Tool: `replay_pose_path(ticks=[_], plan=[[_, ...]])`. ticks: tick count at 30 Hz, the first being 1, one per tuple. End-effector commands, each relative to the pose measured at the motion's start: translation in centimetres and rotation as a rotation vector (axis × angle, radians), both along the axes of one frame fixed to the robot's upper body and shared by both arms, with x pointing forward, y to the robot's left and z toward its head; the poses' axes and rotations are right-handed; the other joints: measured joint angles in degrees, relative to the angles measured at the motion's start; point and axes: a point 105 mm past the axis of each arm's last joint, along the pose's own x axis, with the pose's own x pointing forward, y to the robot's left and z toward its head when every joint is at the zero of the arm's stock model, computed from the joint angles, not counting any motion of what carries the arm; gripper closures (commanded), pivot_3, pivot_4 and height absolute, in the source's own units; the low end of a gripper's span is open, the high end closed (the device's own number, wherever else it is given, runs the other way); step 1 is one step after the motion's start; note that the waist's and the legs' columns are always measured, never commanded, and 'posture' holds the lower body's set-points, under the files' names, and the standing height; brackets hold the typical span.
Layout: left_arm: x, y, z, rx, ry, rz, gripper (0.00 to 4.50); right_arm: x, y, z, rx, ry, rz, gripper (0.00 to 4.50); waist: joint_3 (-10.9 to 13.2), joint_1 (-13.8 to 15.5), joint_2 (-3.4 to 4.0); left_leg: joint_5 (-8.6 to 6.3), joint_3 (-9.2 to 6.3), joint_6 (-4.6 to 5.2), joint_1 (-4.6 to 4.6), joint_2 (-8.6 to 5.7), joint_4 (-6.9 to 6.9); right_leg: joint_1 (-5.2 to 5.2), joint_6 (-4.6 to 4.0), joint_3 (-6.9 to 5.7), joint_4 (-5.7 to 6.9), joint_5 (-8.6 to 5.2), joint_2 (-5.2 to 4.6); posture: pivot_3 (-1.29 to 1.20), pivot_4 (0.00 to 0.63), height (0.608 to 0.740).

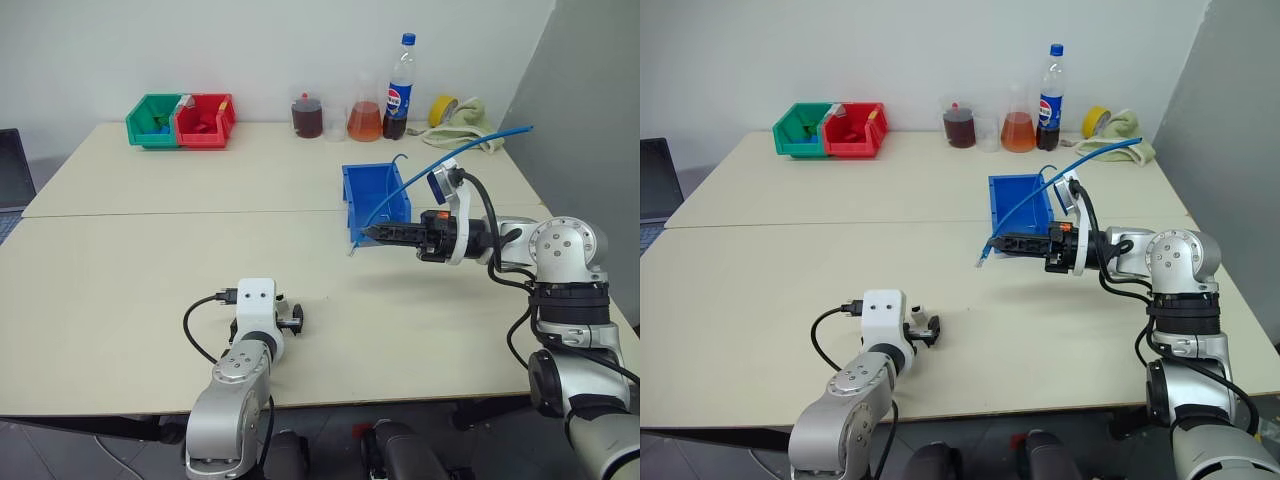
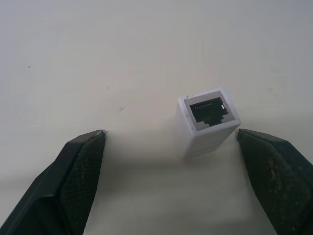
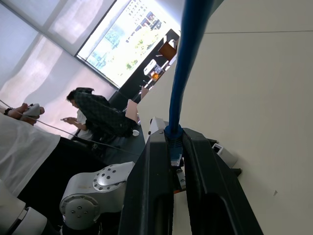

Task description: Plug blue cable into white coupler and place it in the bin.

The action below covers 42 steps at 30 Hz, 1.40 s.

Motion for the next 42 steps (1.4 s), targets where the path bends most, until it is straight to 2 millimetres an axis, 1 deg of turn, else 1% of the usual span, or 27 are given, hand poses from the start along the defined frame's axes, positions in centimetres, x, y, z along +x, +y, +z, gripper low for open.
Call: replay_pose_path(ticks=[1,5,6,8,9,10,11,12,13,20,25,30,33,36,40,42], plan=[[0.0,-0.1,-0.4,0.015,0.024,-0.001,0.02,-0.3,0.0,1.6,0.024,-0.062,0.015,4.42,0.0,0.0,0.00,0.00,-0.01,0.00,0.00,0.00,0.00,0.00,0.00,-0.01,0.00,0.00,0.00,0.00,0.150,0.740],[-0.1,-0.5,-0.3,0.013,0.024,-0.025,0.67,-0.3,0.1,1.7,0.026,-0.065,0.014,4.42,0.0,0.0,0.00,0.00,-0.02,0.00,0.00,0.00,0.00,0.00,0.00,-0.02,-0.02,0.00,0.00,0.00,0.150,0.740],[-0.1,-0.5,-0.3,0.014,0.025,-0.026,0.96,-0.3,0.1,1.7,0.026,-0.065,0.014,4.42,0.0,0.0,0.00,0.00,-0.02,0.00,-0.01,0.00,-0.01,0.00,0.00,-0.02,-0.05,0.00,0.00,0.00,0.150,0.740],[-0.1,-0.7,-0.4,0.013,0.030,-0.038,1.34,-0.3,0.1,1.6,0.027,-0.065,0.011,4.42,0.0,0.0,0.00,0.00,-0.03,0.00,-0.03,0.00,-0.03,-0.01,0.00,-0.02,-0.08,0.00,0.00,0.00,0.150,0.740],[-0.2,-0.7,-0.4,0.013,0.032,-0.042,1.61,-0.3,0.1,1.6,0.028,-0.065,0.010,4.42,0.0,0.0,0.00,0.00,-0.03,0.00,-0.05,0.00,-0.05,-0.02,0.00,-0.03,-0.11,0.00,0.00,0.00,0.150,0.740],[-0.2,-0.8,-0.4,0.014,0.033,-0.044,1.75,-0.2,0.1,1.7,0.029,-0.066,0.010,4.42,0.0,0.0,0.00,0.00,-0.03,0.00,-0.06,0.00,-0.06,-0.02,0.00,-0.03,-0.14,0.00,0.00,0.00,0.150,0.740],[-0.2,-0.8,-0.3,0.015,0.034,-0.044,1.99,-0.2,0.1,1.7,0.029,-0.066,0.010,4.42,0.0,0.0,0.00,-0.01,-0.03,0.00,-0.08,0.00,-0.09,-0.03,0.00,-0.04,-0.18,0.00,0.00,0.00,0.150,0.740],[-0.2,-0.7,-0.3,0.016,0.035,-0.043,2.07,-0.2,0.1,1.7,0.030,-0.067,0.009,4.42,0.0,0.0,0.00,-0.01,-0.03,0.00,-0.08,0.00,-0.09,-0.03,0.00,-0.04,-0.18,0.00,0.00,0.00,0.150,0.740],[-0.3,-0.7,-0.3,0.017,0.035,-0.043,2.25,-0.2,0.1,1.7,0.031,-0.067,0.009,4.42,0.0,0.0,0.00,-0.01,-0.03,0.01,-0.09,0.00,-0.10,-0.03,0.00,-0.04,-0.20,0.00,0.00,0.00,0.150,0.740],[-0.3,-0.4,-0.3,0.029,0.040,-0.034,3.67,-0.1,0.1,1.7,0.034,-0.072,0.004,4.42,0.0,0.0,0.00,-0.01,-0.03,0.01,-0.10,0.00,-0.19,-0.04,0.01,-0.04,-0.27,0.00,0.00,0.00,0.150,0.740],[-0.2,0.1,-0.3,0.039,0.043,-0.054,3.72,0.0,0.2,1.7,0.036,-0.075,0.005,4.42,0.0,0.0,0.00,-0.01,-0.02,0.01,-0.07,0.00,-0.39,-0.04,0.01,-0.04,-0.41,0.00,0.00,0.00,0.150,0.740],[0.7,1.4,1.0,0.054,0.005,-0.222,3.72,0.1,0.2,1.8,0.037,-0.080,0.003,4.42,0.0,0.0,0.01,0.03,-0.03,0.03,0.00,0.03,-0.84,-0.04,0.02,-0.08,-0.72,0.01,0.05,0.00,0.150,0.740],[1.5,2.4,2.8,0.094,-0.060,-0.410,3.72,0.2,0.3,1.8,0.038,-0.082,0.006,4.42,0.0,0.0,0.00,0.03,-0.03,0.03,-0.11,0.02,-0.88,-0.12,-0.01,-0.08,-0.80,-0.01,0.05,0.00,0.150,0.740],[1.7,2.5,3.9,0.097,-0.106,-0.622,3.72,0.2,0.3,1.8,0.040,-0.083,0.009,4.42,0.1,0.0,-0.01,0.03,-0.02,0.03,-0.23,0.02,-0.93,-0.22,-0.03,-0.07,-0.86,-0.01,0.04,0.00,0.150,0.740],[0.8,1.5,4.4,0.031,-0.118,-0.917,3.72,0.3,0.6,1.8,0.044,-0.083,0.018,4.42,0.1,0.2,0.02,0.01,0.08,0.04,-0.26,-0.05,-0.97,-0.22,-0.03,-0.05,-1.01,-0.01,-0.08,0.00,0.150,0.740],[0.2,1.1,4.4,0.005,-0.118,-1.031,3.72,0.3,0.7,1.8,0.044,-0.084,0.021,4.42,0.1,0.2,0.02,0.00,0.10,0.05,-0.28,-0.05,-0.97,-0.22,-0.02,-0.04,-1.07,0.00,-0.10,0.00,0.150,0.740]])
